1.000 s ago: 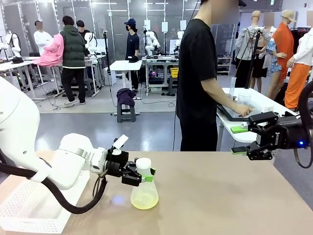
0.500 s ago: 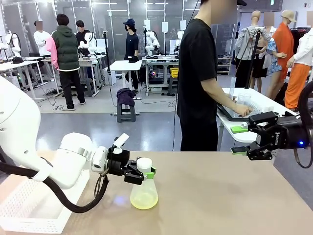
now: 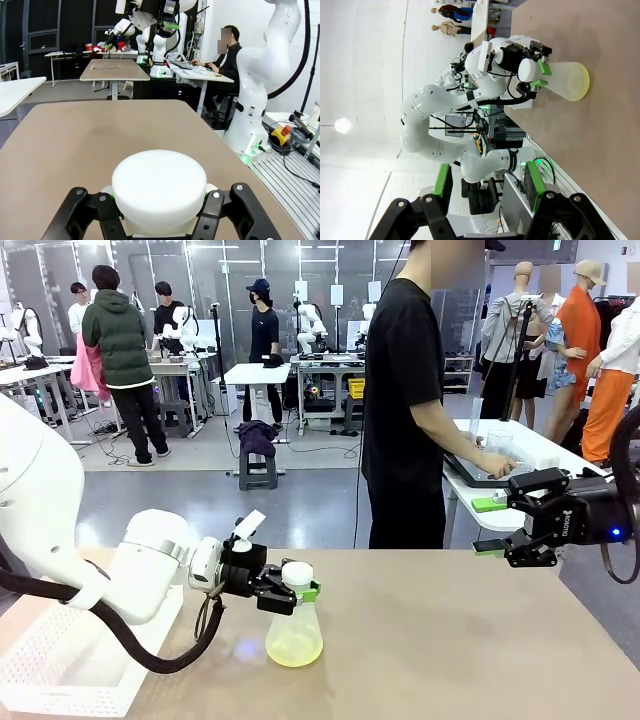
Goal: Prepare the solutions needed for the experiment.
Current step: When the human places the Big flask in the center of the table, pick up the Big flask and place it in the left Organizing basket.
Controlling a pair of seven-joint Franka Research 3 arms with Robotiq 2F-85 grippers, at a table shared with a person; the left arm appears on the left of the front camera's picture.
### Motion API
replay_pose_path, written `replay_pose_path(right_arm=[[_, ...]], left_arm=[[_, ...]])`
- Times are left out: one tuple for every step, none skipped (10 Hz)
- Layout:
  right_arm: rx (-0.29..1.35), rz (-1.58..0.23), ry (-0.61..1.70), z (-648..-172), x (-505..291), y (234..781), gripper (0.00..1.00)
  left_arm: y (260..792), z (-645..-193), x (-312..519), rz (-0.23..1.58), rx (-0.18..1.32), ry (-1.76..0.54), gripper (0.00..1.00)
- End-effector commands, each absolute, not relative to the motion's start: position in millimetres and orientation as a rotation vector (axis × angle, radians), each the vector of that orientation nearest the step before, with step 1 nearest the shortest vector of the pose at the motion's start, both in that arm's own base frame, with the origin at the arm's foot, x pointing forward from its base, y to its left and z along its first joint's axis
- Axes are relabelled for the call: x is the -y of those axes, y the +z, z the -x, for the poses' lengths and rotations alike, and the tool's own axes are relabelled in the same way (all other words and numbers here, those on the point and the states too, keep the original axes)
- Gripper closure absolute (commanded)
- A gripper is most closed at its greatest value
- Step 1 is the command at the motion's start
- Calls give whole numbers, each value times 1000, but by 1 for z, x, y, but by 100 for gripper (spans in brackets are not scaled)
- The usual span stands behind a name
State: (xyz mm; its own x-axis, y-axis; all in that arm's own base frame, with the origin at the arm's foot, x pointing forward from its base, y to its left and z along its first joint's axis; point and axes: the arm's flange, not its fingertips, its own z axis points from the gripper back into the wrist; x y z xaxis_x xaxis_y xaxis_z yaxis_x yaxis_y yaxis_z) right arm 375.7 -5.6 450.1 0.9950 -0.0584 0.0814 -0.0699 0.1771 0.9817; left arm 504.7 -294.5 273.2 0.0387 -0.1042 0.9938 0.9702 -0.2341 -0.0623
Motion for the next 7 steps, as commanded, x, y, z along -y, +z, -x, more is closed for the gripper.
replay_pose_path(right_arm=[[110, -1399, 17, -375, 6, 452, 26], [110, -1399, 17, -375, 6, 452, 26], [110, -1399, 17, -375, 6, 452, 26], [110, -1399, 17, -375, 6, 452, 26], [110, -1399, 17, -375, 6, 452, 26], [110, -1399, 17, -375, 6, 452, 26], [110, -1399, 17, -375, 6, 452, 26]], left_arm=[[283, -501, 284, 1268, 973, -1441, 87], [299, -497, 282, 1257, 980, -1467, 87], [316, -492, 278, 1257, 1003, -1493, 87], [336, -489, 270, 1249, 1019, -1517, 87], [355, -486, 259, 1231, 1036, -1545, 87], [377, -481, 247, 1213, 1039, -1573, 87], [397, -478, 234, 1211, 1039, -1594, 87]])
